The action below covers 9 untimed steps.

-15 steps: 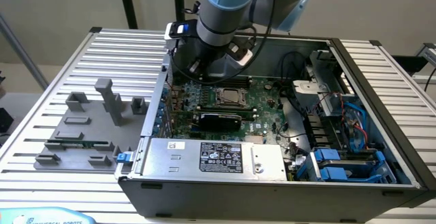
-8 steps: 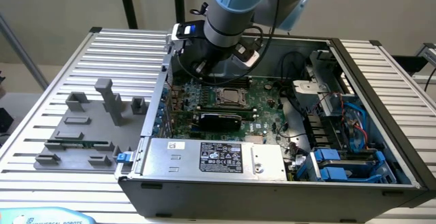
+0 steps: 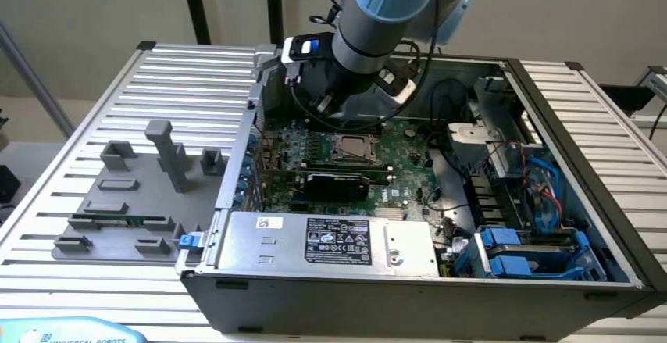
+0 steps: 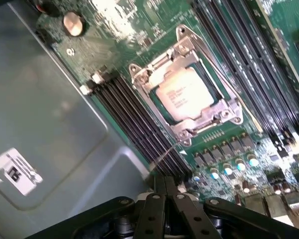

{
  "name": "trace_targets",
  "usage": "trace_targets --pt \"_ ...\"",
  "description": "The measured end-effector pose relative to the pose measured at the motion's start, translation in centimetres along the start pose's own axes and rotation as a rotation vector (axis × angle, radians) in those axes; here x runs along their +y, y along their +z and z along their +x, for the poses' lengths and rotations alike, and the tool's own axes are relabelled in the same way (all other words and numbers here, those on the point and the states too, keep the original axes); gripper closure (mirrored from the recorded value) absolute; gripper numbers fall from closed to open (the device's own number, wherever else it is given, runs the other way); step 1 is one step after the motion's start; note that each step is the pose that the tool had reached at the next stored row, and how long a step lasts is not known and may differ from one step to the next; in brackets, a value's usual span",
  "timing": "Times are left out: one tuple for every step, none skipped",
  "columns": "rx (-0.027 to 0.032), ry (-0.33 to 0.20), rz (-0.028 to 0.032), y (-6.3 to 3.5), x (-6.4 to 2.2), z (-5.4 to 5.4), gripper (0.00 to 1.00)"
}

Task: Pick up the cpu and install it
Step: 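Install the first cpu locking lever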

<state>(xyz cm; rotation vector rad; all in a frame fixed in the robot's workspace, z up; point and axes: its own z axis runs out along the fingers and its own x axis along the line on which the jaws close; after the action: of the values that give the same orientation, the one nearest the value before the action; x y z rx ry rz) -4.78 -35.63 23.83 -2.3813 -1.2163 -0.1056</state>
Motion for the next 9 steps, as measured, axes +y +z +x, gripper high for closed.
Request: trace_targets --pt "0.0004 0.0 0.0002 -0.04 0.31 0.22 0.89" --pt "0.0007 0.0 0.0003 -0.05 0.6 0.39 0.89" --pt "0.0008 0.0 0.0004 0.0 0.75 0.43 0.89" --pt "0.0008 0.001 0.0002 0.06 0.81 0.4 0.89" --pt "0.0008 0.001 0.0001 0.11 0.85 0.36 0.89" --pt "0.0009 0.001 0.0 0.19 0.89 0.32 0.89" --pt "0.0009 0.001 0.0 0.33 0.95 0.28 0.89" --pt "0.0008 0.001 0.0 0.49 1.02 0.23 0.89" --pt "0.0007 0.001 0.0 0.65 1.09 0.18 0.89"
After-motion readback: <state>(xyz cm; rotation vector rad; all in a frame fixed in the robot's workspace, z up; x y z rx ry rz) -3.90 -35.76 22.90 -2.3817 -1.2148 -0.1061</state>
